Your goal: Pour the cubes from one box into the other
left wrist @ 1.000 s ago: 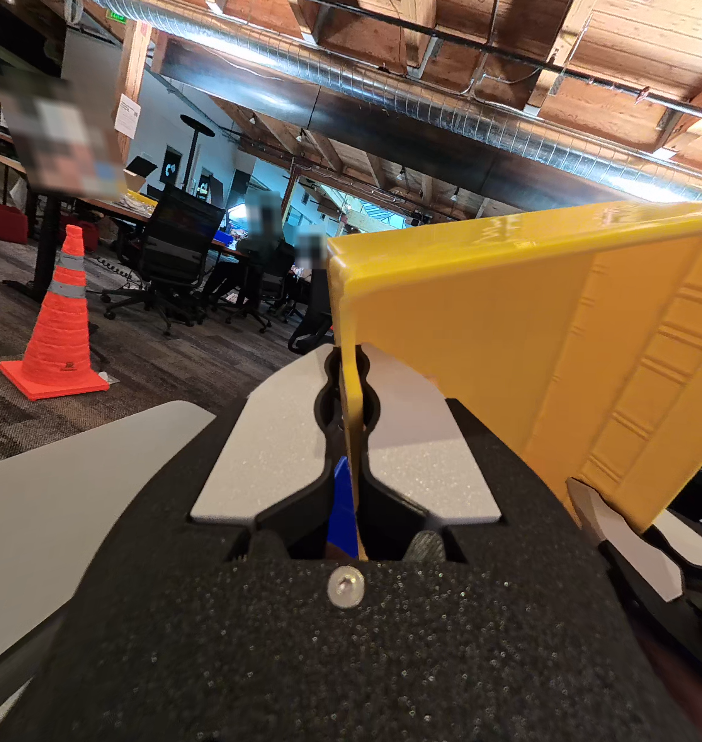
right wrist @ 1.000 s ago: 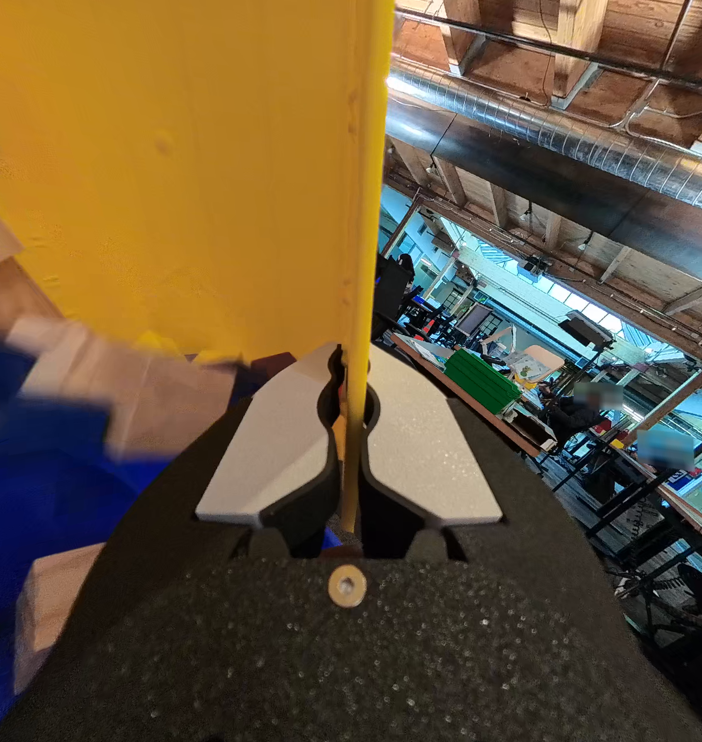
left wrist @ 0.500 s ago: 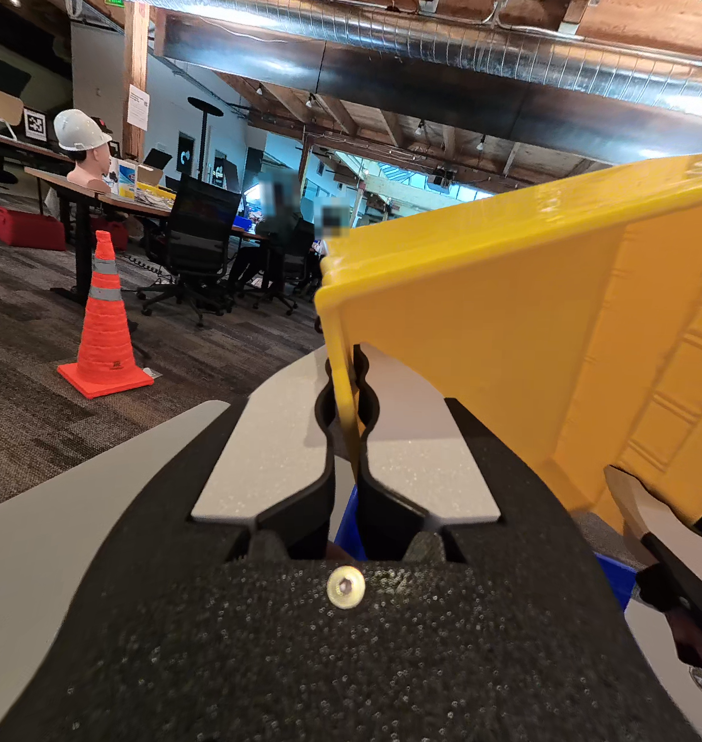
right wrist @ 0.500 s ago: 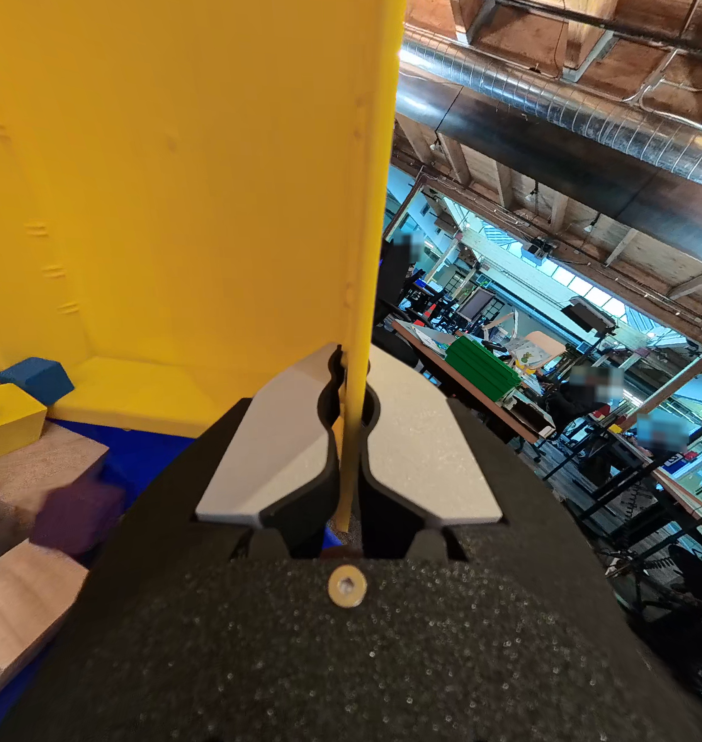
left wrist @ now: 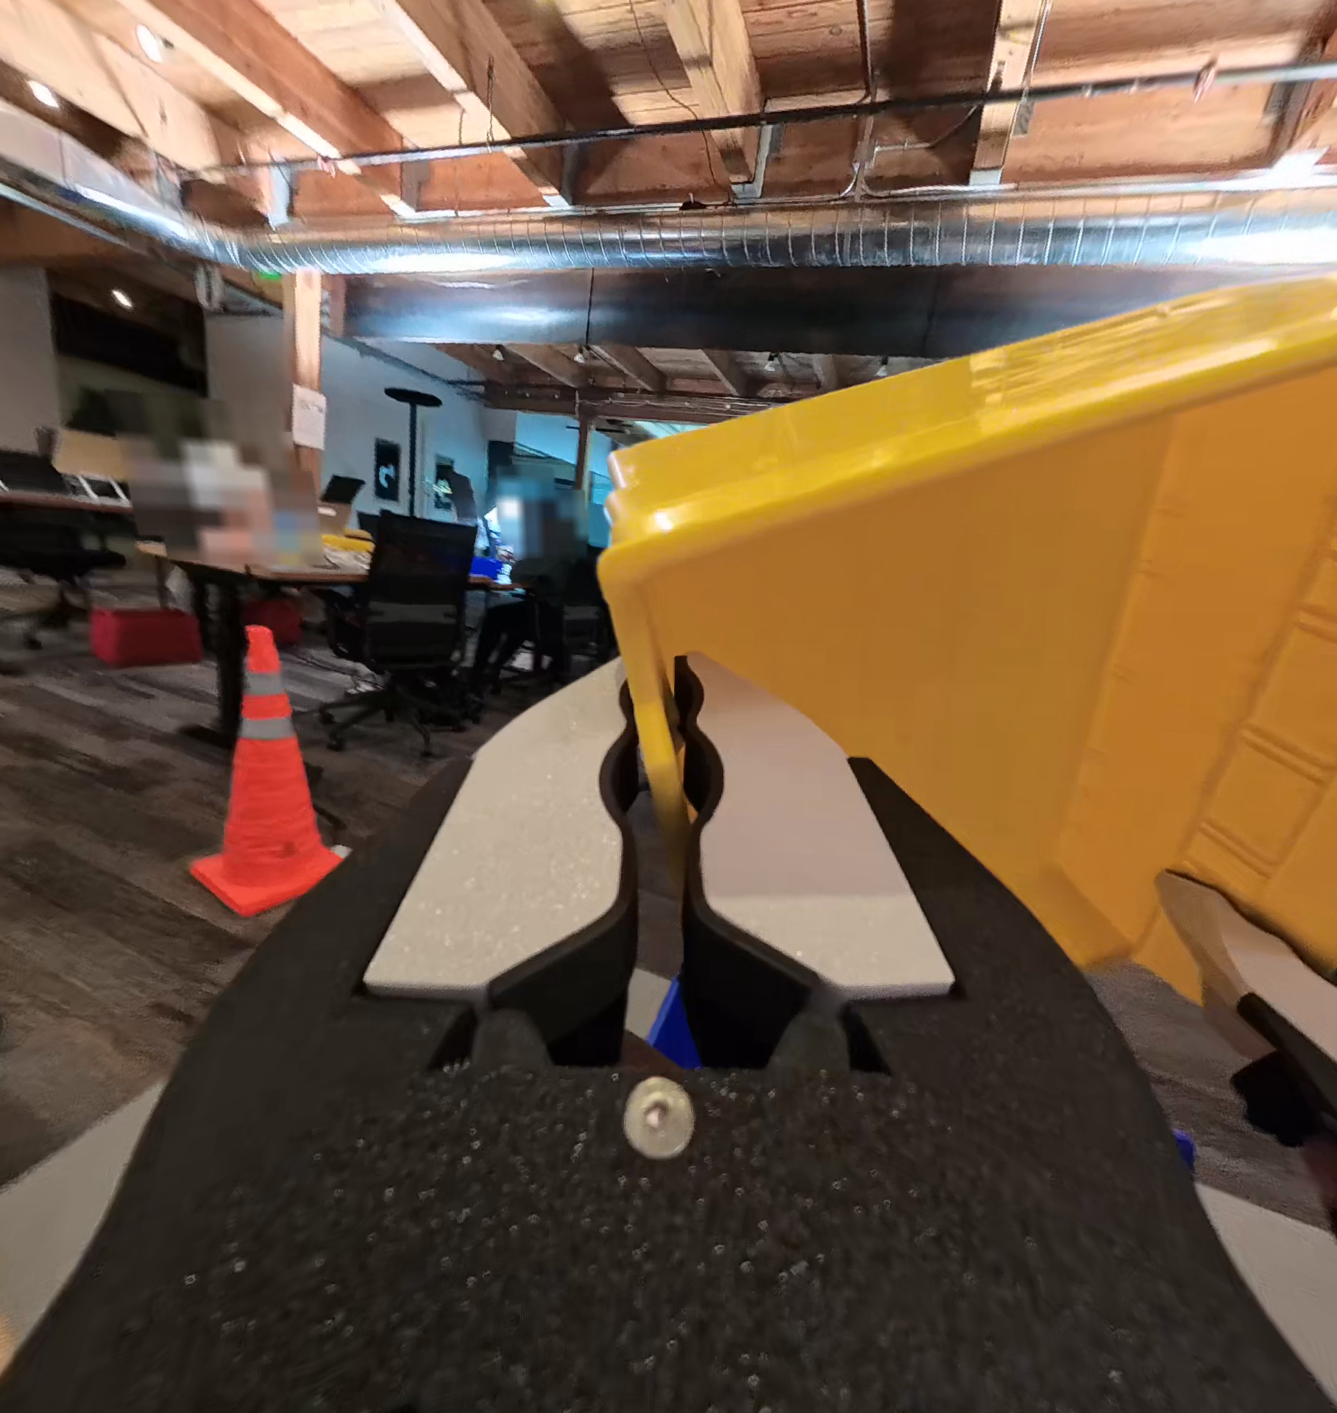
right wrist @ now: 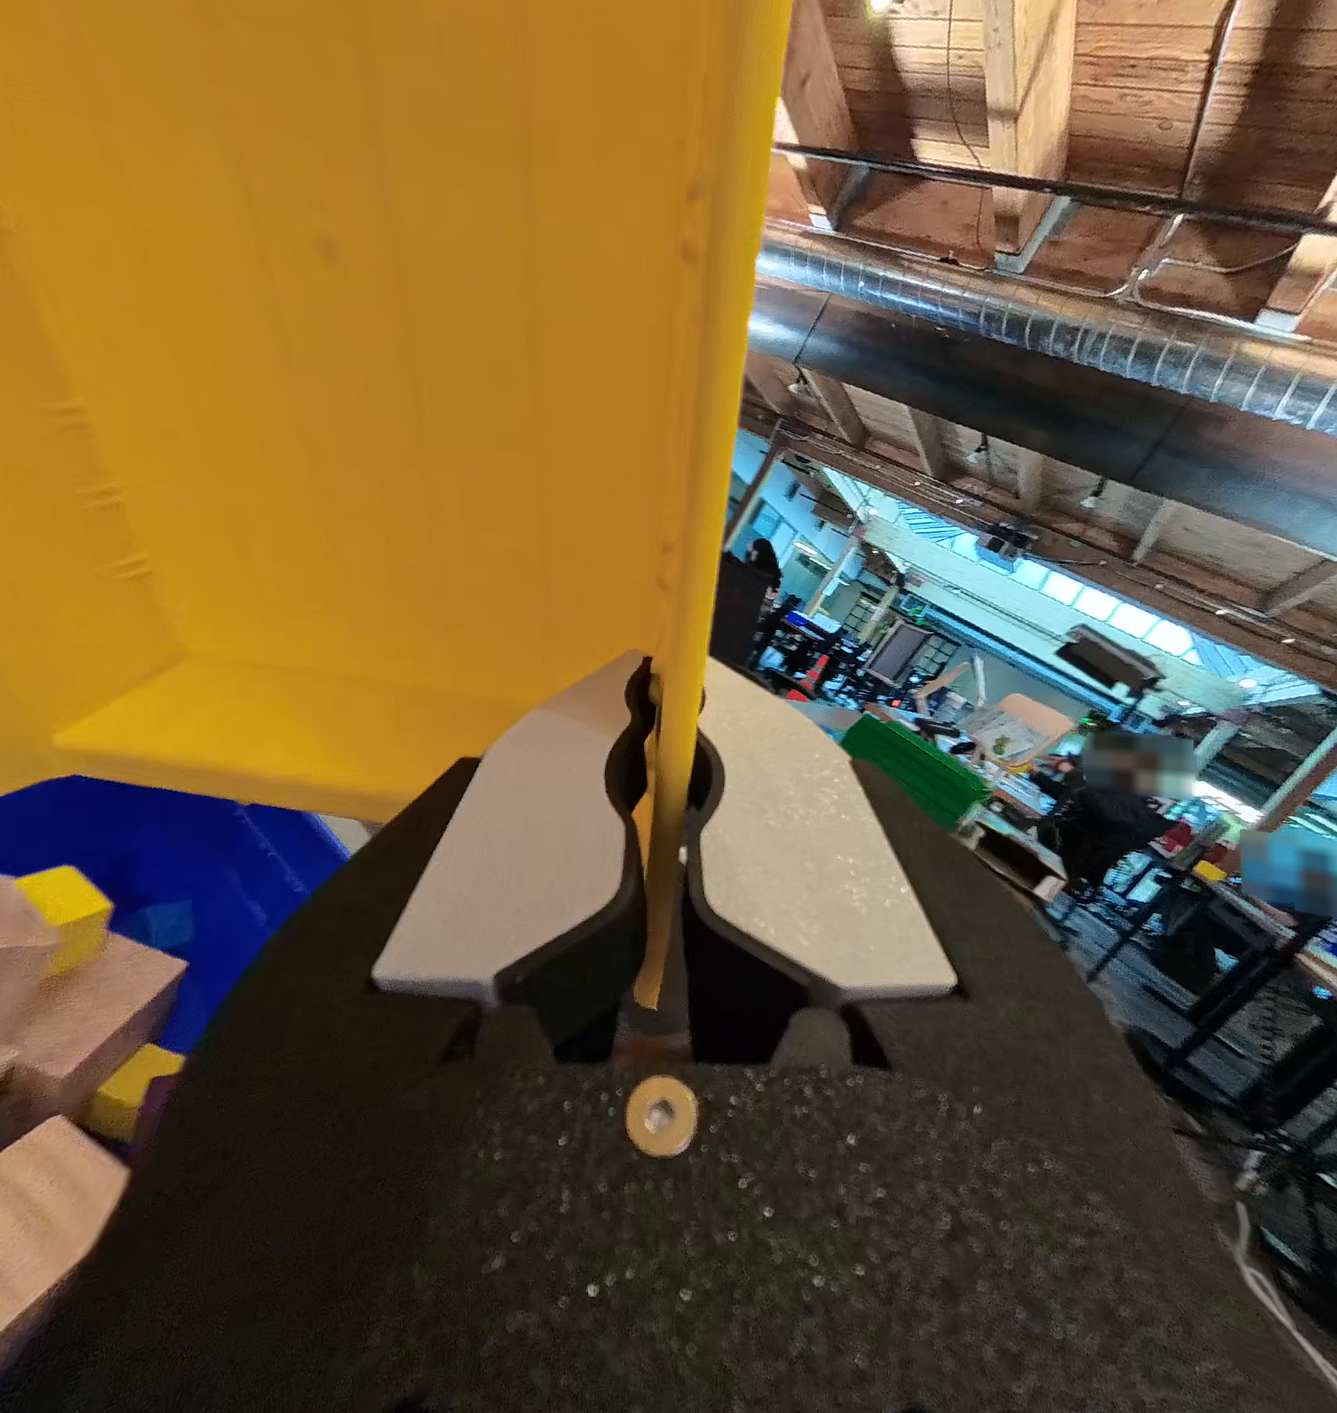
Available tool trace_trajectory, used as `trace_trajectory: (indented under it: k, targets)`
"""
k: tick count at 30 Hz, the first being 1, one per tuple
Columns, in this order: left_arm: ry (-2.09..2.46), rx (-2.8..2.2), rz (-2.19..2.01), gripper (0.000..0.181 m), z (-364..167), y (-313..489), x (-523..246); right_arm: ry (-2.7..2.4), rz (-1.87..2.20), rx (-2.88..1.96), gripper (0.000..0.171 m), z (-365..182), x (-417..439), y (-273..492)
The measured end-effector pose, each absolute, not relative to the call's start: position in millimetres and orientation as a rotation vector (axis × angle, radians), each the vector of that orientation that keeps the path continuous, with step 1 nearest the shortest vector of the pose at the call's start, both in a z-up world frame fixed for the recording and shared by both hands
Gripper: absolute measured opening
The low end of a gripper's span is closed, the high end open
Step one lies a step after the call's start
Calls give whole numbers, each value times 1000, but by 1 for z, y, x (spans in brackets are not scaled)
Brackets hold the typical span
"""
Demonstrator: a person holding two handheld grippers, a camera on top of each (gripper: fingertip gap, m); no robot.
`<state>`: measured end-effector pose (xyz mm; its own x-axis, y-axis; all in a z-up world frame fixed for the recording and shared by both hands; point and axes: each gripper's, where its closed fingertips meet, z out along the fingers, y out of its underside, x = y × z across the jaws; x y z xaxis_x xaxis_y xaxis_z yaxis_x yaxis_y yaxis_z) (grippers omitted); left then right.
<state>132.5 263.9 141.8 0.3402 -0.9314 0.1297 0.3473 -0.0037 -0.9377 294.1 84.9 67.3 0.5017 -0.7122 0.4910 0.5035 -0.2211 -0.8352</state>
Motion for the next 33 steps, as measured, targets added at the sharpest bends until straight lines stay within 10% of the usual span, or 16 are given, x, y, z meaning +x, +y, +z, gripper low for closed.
trace_trajectory:
  k: [12, 22, 33]
  targets:
    - [664, -1653, -483, 6, 160, 248, -84, 30, -470, -1948, 4, 38, 88, 108]
    - [519, -2444, -14, 6, 16, 240, -409, -525, 313, -2545, 15, -95, -238, 95]
    - [378, -2917, -19, 6, -115, 241, -535, -861, 355, -2798, 27, -138, -338, 92]
